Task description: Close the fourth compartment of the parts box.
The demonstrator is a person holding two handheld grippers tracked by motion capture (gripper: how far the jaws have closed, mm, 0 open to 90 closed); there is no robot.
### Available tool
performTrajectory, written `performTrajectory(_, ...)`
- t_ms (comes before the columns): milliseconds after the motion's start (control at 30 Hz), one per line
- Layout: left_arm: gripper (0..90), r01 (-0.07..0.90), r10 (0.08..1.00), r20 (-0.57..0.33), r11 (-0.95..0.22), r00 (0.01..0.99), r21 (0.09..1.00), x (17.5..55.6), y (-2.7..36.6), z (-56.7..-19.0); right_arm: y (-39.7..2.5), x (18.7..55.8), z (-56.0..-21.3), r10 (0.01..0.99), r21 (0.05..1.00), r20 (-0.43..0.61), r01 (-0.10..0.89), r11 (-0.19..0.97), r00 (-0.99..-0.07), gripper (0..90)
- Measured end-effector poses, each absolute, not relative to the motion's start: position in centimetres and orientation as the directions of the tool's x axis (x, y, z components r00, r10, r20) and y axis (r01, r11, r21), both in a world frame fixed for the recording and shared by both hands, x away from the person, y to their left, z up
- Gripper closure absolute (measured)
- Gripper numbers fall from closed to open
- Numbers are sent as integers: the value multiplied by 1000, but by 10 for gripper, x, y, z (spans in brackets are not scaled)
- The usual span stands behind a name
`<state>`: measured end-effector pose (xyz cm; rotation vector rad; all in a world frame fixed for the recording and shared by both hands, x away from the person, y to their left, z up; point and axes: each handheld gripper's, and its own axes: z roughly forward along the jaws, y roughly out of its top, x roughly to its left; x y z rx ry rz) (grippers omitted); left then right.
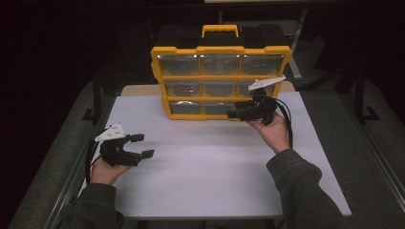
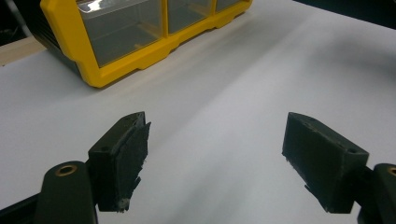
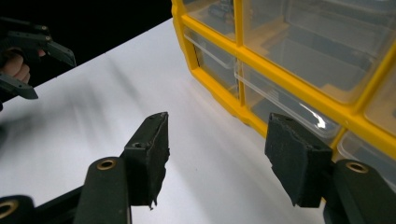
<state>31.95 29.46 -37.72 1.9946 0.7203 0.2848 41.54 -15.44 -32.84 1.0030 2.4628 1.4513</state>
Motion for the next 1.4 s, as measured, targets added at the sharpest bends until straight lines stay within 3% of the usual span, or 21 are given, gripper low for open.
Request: performTrajectory(1400, 196, 377, 600, -91, -371, 795, 849, 320, 295, -379, -209, 381, -359, 667, 795, 225, 530, 296, -710, 311)
